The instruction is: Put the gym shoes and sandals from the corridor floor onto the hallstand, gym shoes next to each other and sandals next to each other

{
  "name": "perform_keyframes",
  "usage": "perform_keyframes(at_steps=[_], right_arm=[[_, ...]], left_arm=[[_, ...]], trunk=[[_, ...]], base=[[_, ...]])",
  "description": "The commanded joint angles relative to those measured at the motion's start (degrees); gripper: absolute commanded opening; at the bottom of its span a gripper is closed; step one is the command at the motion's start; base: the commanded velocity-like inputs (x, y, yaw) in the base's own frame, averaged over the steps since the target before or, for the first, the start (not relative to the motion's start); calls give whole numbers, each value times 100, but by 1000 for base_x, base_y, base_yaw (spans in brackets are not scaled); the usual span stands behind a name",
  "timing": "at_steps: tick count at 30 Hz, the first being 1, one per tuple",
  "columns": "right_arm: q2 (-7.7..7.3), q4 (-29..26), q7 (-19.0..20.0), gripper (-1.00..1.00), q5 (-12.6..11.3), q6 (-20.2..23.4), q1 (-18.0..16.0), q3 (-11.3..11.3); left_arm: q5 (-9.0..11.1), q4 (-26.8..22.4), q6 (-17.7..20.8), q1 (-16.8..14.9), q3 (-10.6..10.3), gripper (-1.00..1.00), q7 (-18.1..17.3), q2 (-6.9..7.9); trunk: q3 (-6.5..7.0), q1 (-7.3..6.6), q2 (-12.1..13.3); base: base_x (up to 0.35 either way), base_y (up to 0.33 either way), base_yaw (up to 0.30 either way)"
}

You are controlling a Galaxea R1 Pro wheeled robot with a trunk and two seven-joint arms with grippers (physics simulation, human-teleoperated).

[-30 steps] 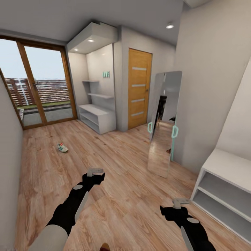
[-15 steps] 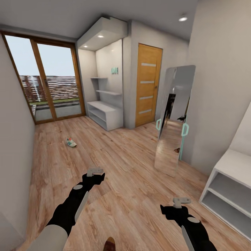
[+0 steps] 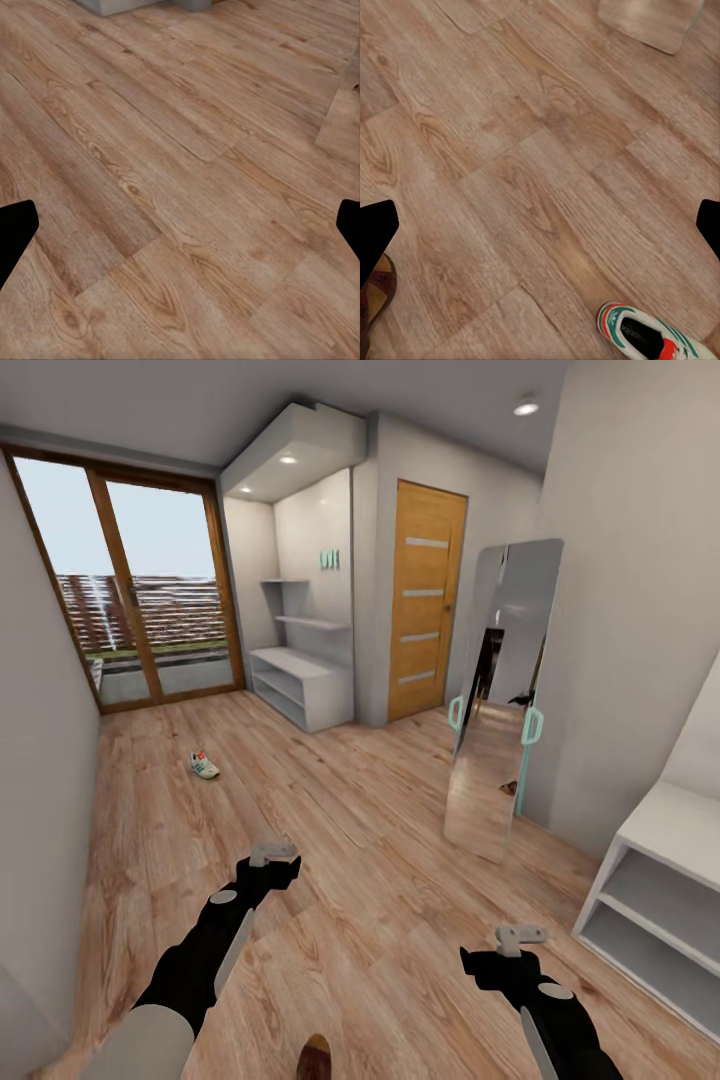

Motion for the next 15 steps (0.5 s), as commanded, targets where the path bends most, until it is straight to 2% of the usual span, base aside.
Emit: perform_keyframes(at_steps=[1, 9, 15], right_arm=[[-1, -8, 2, 100, -4, 30, -3, -2], [-3, -8, 16, 100, -7, 30, -3, -6], [-1, -8, 13, 100, -6, 30, -3, 3]], left_arm=[[-7, -10, 33, -2, 4, 100, -17, -1], [-7, -3, 34, -2, 2, 100, -17, -1], [-12, -1, 30, 17, 7, 100, -17, -1]], trunk=[[-24, 22, -45], [-185, 198, -366], [-343, 330, -606]], base=[[0, 0, 0], [0, 0, -2], [0, 0, -60]])
